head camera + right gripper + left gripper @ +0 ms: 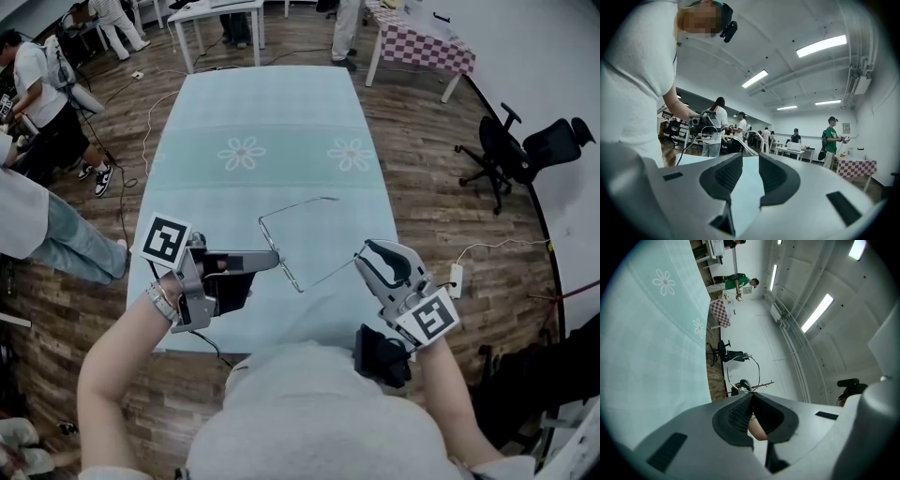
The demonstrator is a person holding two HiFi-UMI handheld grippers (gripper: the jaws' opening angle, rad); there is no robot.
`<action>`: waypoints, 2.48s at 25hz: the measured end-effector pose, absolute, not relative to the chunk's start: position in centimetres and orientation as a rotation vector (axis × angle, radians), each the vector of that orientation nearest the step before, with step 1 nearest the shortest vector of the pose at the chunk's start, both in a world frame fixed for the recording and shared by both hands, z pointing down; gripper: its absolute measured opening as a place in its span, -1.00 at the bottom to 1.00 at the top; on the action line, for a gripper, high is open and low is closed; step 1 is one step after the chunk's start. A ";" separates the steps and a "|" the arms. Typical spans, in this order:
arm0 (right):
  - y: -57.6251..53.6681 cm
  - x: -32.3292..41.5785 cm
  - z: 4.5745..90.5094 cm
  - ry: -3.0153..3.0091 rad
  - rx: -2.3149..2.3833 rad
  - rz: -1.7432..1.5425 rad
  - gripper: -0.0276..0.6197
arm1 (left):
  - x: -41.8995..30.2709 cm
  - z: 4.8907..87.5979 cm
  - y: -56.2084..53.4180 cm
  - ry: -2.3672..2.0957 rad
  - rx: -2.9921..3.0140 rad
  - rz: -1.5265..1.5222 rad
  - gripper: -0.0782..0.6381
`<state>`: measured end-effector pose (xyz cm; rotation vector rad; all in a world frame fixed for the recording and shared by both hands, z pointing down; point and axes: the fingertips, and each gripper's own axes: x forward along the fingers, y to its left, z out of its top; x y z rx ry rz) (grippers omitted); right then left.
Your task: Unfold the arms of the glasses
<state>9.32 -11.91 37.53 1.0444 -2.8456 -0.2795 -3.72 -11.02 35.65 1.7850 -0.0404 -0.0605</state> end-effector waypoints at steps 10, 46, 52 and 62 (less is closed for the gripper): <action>-12.6 9.4 37.9 -2.820 1.083 -0.266 -0.56 | -3.5 35.8 -10.8 -0.023 1.797 -0.039 -0.76; -14.5 7.2 37.4 -2.727 1.373 -0.120 -0.86 | -3.3 39.3 -14.9 -0.307 1.860 -0.395 -0.76; -15.0 6.9 38.0 -2.644 1.415 -0.146 -0.88 | -3.7 40.0 -15.5 -0.387 1.849 -0.481 -0.76; -16.8 6.5 37.2 -2.614 1.513 -0.071 -0.89 | -4.1 40.3 -17.2 -0.526 1.840 -0.609 -0.76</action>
